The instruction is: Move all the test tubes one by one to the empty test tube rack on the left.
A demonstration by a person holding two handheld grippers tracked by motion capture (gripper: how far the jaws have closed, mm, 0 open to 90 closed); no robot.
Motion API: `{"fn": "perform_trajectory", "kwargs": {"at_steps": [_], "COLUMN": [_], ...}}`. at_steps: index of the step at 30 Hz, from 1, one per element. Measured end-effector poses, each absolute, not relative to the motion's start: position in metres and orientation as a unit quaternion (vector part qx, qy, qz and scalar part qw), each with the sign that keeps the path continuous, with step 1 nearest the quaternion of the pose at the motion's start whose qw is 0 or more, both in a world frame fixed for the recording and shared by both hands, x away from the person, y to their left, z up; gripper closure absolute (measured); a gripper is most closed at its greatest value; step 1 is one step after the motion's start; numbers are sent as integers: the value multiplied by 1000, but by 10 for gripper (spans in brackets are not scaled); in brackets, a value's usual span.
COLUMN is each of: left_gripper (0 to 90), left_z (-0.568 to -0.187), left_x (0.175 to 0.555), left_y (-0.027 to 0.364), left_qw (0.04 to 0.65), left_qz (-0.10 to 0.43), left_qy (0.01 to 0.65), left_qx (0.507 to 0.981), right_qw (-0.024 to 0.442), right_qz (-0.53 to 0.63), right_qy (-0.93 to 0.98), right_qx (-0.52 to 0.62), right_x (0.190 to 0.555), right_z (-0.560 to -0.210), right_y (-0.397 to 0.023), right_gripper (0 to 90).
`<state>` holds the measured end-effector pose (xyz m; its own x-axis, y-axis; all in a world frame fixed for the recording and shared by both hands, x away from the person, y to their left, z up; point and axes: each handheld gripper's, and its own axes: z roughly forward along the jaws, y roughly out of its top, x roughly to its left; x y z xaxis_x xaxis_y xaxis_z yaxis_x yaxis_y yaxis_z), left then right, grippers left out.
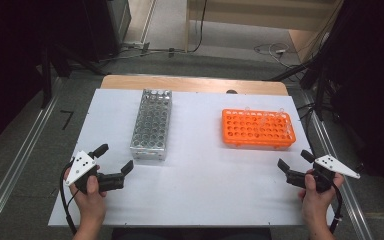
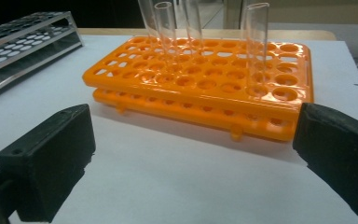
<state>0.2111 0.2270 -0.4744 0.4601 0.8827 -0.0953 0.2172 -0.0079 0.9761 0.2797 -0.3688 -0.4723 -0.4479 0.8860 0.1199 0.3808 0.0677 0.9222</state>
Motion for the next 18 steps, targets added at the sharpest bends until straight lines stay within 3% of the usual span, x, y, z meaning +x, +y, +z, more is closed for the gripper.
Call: {"fn": "perform_trajectory", "kwargs": {"at_steps": [18], "left_gripper": [0], "left_z": [-473], "left_x": [215], "left_y": [220], "left_qw": [556], "left_qz": [291], "left_qy": [432], "left_qx": [648], "right_qw": [224], "right_qz": [500], "right_qy": [684], "right_qx": [481], "right_x": [305], "right_z": [-443], "right_y": [-367], "right_gripper": [68]}}
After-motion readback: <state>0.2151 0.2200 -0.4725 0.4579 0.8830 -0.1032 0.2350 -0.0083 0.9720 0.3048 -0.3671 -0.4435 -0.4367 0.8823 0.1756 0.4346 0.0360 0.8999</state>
